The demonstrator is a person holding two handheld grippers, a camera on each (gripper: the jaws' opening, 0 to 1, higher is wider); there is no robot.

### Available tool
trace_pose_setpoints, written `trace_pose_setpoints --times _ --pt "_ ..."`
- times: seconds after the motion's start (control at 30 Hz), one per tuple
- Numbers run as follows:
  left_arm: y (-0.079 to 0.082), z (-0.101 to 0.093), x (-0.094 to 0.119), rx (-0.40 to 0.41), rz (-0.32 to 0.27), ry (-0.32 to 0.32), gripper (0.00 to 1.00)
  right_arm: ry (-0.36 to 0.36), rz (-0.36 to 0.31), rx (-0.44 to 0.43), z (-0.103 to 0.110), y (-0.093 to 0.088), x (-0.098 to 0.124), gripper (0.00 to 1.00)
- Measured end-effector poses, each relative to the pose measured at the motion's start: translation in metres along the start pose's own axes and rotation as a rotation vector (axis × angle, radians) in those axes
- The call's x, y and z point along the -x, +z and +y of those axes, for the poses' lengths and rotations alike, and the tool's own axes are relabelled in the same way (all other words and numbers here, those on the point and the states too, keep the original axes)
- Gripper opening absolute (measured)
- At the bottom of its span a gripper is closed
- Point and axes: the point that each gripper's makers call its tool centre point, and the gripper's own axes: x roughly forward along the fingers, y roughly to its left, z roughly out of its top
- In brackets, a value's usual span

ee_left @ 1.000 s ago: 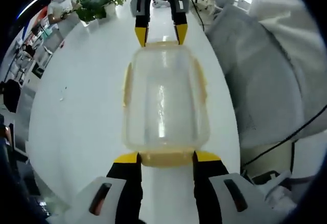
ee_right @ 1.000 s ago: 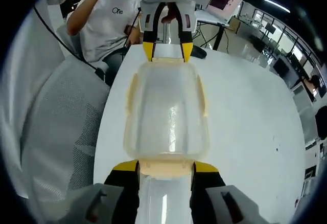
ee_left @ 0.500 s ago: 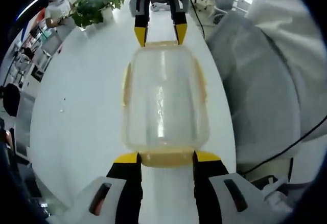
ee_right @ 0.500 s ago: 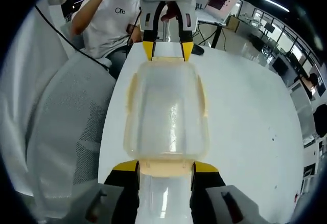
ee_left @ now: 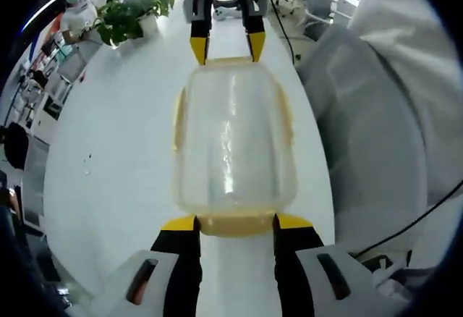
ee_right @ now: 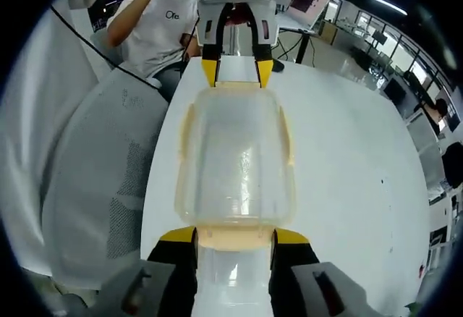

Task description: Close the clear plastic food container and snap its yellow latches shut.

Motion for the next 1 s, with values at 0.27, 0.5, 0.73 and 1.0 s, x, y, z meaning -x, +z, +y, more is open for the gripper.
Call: trace_pose_setpoints --times 0.27,0.5,0.73,1.0 --pt "0.020 0.005 -0.012 -0.011 0.008 -0.008 0.35 -0.004 -0.001 -0.007 -0.002 -0.022 0.009 0.35" --pt "0.037 0.012 -0.022 -0.011 0.008 -0.017 0.35 -0.005 -0.001 -0.015 -0.006 -0.041 0.015 0.35" --pt "0.049 0.014 -0.036 -0.016 0.014 -0.027 0.35 0.000 0.004 -0.016 -0.008 -0.060 0.016 0.35" --pt "0.062 0.017 -0.054 -0.021 0.006 -0.038 0.35 0.009 0.002 -0.032 -0.009 -0.081 0.015 0.35"
